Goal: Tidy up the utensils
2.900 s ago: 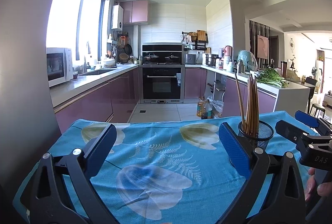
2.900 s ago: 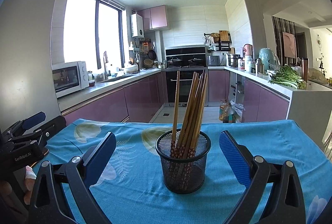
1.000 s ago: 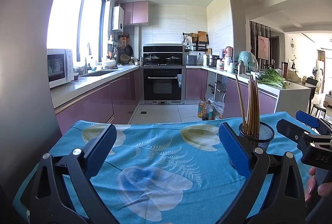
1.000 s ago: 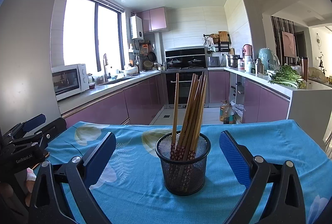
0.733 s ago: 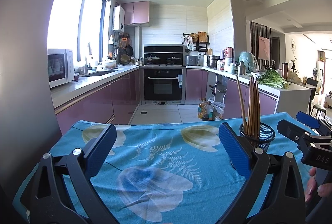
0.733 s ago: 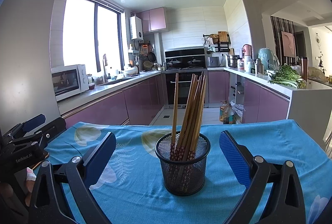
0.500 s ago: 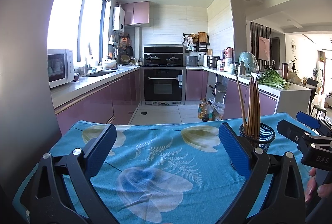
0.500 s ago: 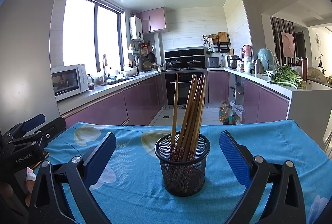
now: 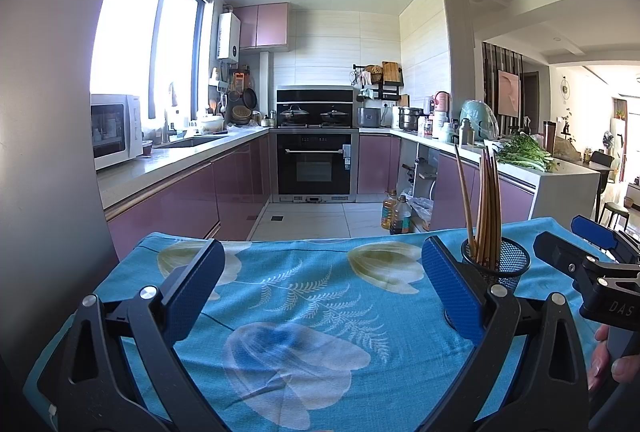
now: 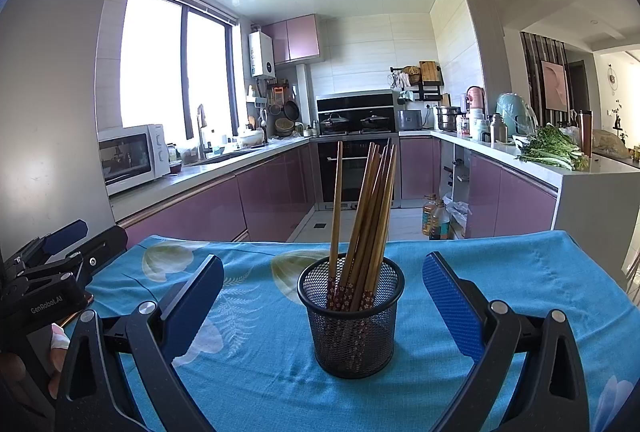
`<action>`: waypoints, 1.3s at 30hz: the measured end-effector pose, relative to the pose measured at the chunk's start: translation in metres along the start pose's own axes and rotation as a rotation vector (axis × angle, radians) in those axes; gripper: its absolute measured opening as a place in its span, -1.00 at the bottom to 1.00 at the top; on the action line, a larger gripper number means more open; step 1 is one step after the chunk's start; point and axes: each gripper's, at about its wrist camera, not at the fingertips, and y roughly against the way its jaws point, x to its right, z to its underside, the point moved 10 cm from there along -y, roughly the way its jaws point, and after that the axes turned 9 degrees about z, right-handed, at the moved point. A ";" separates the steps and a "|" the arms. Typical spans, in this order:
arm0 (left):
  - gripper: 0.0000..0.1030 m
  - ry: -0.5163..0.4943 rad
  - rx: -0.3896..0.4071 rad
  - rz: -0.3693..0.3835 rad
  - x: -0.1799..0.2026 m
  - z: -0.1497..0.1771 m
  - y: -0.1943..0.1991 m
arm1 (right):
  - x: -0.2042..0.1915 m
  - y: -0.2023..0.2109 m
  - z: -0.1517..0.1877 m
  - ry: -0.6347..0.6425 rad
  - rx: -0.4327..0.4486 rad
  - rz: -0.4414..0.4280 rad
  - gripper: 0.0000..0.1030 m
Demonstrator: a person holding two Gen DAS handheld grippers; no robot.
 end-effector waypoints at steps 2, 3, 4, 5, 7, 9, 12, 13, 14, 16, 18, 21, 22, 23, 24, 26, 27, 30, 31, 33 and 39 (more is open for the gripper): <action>0.89 -0.001 0.001 -0.001 0.000 0.000 0.000 | 0.000 0.000 0.000 -0.001 0.000 0.000 0.87; 0.89 0.000 0.001 -0.001 0.000 0.000 0.001 | 0.000 0.000 0.000 -0.003 0.001 0.000 0.87; 0.89 0.001 0.001 0.000 0.000 0.000 0.001 | 0.000 0.000 0.000 -0.003 -0.001 -0.001 0.87; 0.89 0.001 0.001 0.000 0.000 0.000 0.000 | -0.001 0.000 0.001 -0.001 -0.002 0.001 0.87; 0.89 0.000 0.000 0.000 0.000 0.001 0.000 | -0.001 -0.001 0.001 -0.002 -0.002 0.001 0.87; 0.89 0.000 0.001 0.000 0.000 0.001 0.001 | -0.002 -0.001 0.001 -0.002 -0.002 0.001 0.87; 0.89 -0.001 0.002 -0.001 0.000 0.001 0.001 | -0.002 -0.001 0.001 -0.002 -0.002 0.002 0.87; 0.89 0.000 0.001 -0.001 0.000 0.000 0.000 | -0.002 -0.001 0.001 -0.003 -0.002 0.001 0.87; 0.89 0.001 0.001 0.001 0.000 0.000 0.000 | -0.002 -0.001 0.001 -0.003 -0.003 0.001 0.87; 0.89 0.000 0.000 -0.001 0.000 0.001 0.000 | -0.002 -0.001 0.001 -0.004 -0.003 0.003 0.87; 0.89 0.000 0.000 0.000 0.000 0.001 0.000 | -0.002 -0.001 0.001 -0.006 -0.001 0.005 0.87; 0.89 0.000 0.001 0.001 0.001 0.001 0.000 | -0.002 0.000 0.001 -0.006 -0.001 0.003 0.87; 0.89 -0.001 0.001 0.000 0.001 0.001 0.001 | -0.002 -0.001 0.001 -0.006 -0.001 0.003 0.87; 0.89 0.000 0.001 0.000 0.001 0.000 0.000 | -0.002 -0.001 0.002 -0.006 -0.002 0.003 0.87; 0.89 0.001 0.001 0.001 0.001 0.000 0.001 | -0.002 0.000 0.002 -0.006 -0.002 0.004 0.87; 0.89 -0.001 0.002 -0.001 0.001 0.000 0.000 | -0.002 0.000 0.001 -0.006 -0.001 0.003 0.87; 0.89 0.000 0.002 0.001 0.001 0.000 0.001 | -0.002 0.000 0.001 -0.006 0.000 0.003 0.87; 0.89 0.000 0.001 0.000 0.001 0.000 0.001 | -0.002 0.000 0.001 -0.006 0.001 0.004 0.87; 0.89 0.000 0.002 0.001 0.001 0.000 0.001 | -0.002 0.000 0.001 -0.006 0.002 0.004 0.87; 0.89 0.000 0.000 0.000 0.001 0.001 0.001 | -0.002 0.000 0.001 -0.007 0.001 0.003 0.87; 0.89 0.000 0.001 0.001 0.001 0.000 0.000 | -0.002 0.000 0.001 -0.006 0.002 0.003 0.87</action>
